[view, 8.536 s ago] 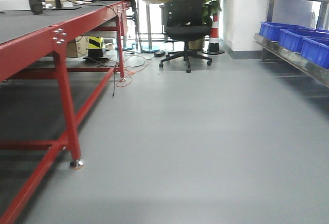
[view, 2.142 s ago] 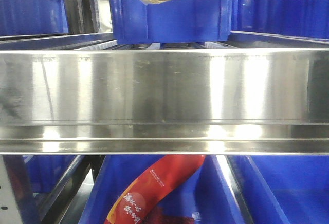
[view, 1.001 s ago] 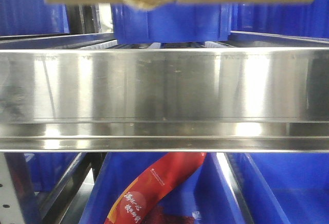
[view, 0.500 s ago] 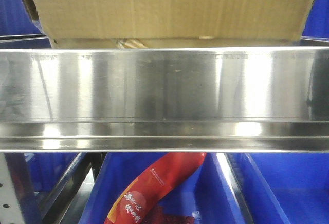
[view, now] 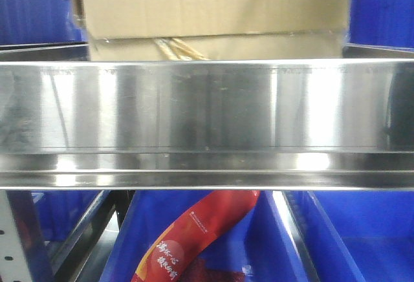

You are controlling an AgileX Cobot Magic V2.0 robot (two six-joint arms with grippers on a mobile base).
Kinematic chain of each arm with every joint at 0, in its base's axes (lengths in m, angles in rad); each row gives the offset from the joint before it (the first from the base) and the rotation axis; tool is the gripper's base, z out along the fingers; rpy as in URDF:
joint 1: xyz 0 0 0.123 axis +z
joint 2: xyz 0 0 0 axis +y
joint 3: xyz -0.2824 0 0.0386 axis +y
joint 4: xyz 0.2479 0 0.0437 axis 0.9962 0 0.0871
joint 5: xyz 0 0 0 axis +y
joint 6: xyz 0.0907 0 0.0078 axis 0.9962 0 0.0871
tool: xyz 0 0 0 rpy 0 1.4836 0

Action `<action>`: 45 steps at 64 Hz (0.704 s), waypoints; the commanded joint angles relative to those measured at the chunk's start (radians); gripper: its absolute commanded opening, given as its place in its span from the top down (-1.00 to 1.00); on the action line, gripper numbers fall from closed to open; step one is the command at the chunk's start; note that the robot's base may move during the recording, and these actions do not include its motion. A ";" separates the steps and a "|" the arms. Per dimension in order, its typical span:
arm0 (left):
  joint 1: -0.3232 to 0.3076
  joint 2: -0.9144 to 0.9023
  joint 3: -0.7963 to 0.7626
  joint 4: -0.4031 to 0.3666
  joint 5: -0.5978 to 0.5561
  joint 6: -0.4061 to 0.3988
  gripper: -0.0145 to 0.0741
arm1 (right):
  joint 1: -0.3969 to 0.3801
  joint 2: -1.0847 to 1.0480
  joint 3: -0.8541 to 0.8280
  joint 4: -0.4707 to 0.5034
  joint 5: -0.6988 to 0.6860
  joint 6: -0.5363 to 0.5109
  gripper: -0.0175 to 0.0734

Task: Stack two boxes on right shelf middle
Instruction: 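Lower the boxes onto the roller track and open both grippers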

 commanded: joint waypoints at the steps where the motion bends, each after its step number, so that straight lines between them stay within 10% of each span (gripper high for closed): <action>1: 0.005 -0.073 -0.009 -0.025 -0.013 0.001 -0.13 | -0.004 -0.062 -0.009 -0.002 0.010 -0.006 -0.57; 20: 0.005 -0.307 0.190 -0.029 -0.013 0.001 0.88 | -0.004 -0.275 0.105 -0.039 -0.009 -0.010 0.99; 45: 0.005 -0.820 0.928 -0.050 -0.410 0.001 0.92 | -0.004 -0.692 0.700 -0.039 -0.269 -0.052 0.97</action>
